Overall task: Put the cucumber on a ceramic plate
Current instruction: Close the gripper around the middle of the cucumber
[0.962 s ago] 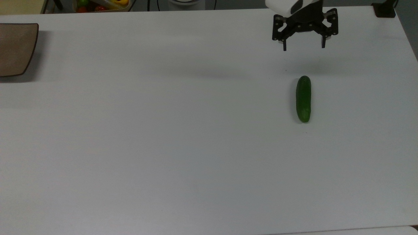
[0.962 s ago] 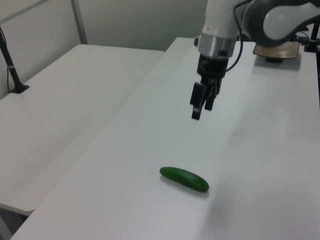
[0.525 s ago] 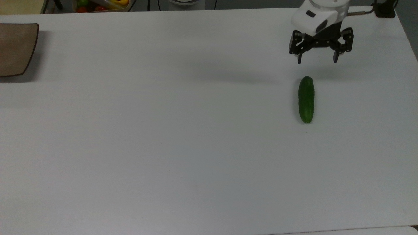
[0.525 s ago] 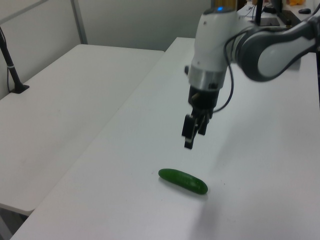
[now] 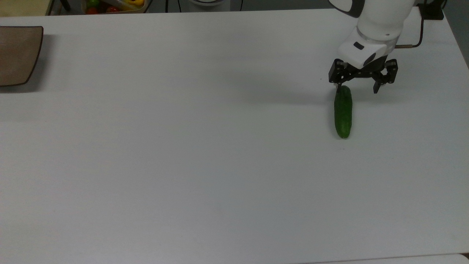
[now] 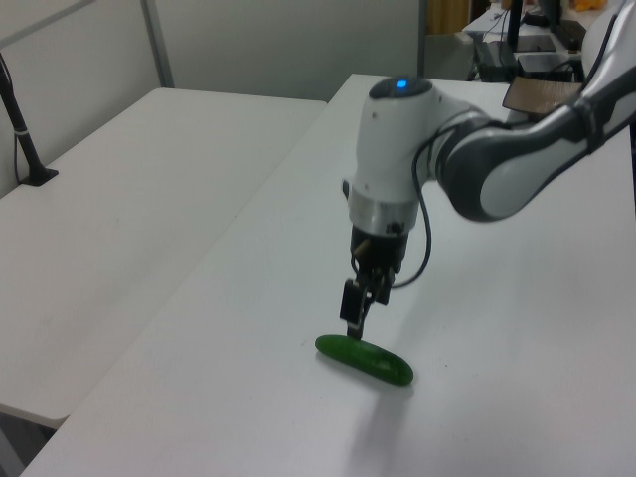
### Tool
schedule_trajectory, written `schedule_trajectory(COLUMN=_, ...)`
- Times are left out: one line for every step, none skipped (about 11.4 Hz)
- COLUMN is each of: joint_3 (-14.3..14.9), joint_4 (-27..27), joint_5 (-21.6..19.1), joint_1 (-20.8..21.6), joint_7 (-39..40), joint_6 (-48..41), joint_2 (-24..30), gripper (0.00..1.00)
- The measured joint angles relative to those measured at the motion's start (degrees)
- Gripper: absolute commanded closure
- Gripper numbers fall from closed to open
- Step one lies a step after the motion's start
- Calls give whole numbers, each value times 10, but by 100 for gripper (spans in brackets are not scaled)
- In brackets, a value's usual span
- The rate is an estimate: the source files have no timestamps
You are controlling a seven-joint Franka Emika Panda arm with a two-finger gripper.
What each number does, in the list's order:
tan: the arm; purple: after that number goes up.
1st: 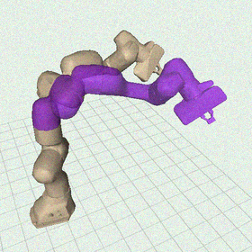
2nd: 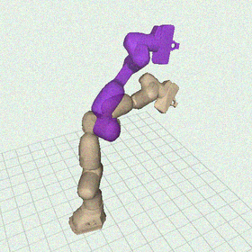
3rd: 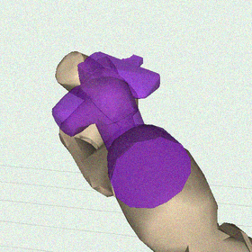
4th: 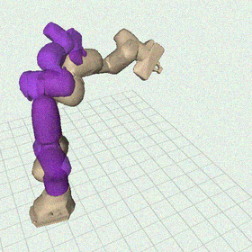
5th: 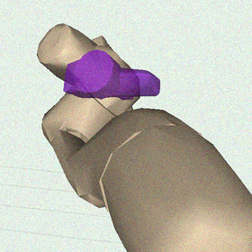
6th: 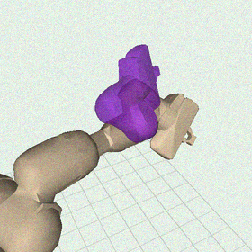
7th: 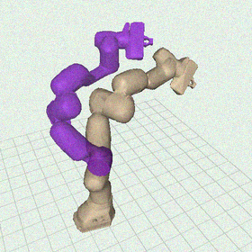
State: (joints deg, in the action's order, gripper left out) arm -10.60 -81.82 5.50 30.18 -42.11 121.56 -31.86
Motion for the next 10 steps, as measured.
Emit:
schedule_trajectory(joint_3=0, joint_4=1, joint_5=8, joint_1=4, joint_7=-4, joint_6=0, joint_2=-12, gripper=0)
schedule_trajectory(joint_3=0, joint_4=2, joint_5=18, joint_1=6, joint_7=-9, joint_6=0, joint_2=-23, gripper=0)
schedule_trajectory(joint_3=0, joint_4=3, joint_5=27, joint_1=8, joint_7=-15, joint_6=8, joint_2=-32, gripper=0)
schedule_trajectory(joint_3=0, joint_4=4, joint_5=31, joint_1=8, joint_7=-17, joint_6=13, joint_2=-38, gripper=0)
schedule_trajectory(joint_3=0, joint_4=4, joint_5=38, joint_1=8, joint_7=-19, joint_6=14, joint_2=-44, gripper=0)
schedule_trajectory(joint_3=0, joint_4=4, joint_5=45, joint_1=8, joint_7=-21, joint_6=18, joint_2=-51, gripper=0)
schedule_trajectory(joint_3=0, joint_4=4, joint_5=47, joint_1=8, joint_7=-22, joint_6=25, joint_2=-57, gripper=0)
schedule_trajectory(joint_3=0, joint_4=5, joint_5=48, joint_1=8, joint_7=-22, joint_6=30, joint_2=-61, gripper=0)
schedule_trajectory(joint_3=0, joint_4=5, joint_5=48, joint_1=8, joint_7=-22, joint_6=30, joint_2=-65, gripper=5)
schedule_trajectory(joint_3=0, joint_4=5, joint_5=51, joint_1=8, joint_7=-22, joint_6=30, joint_2=-67, gripper=23)
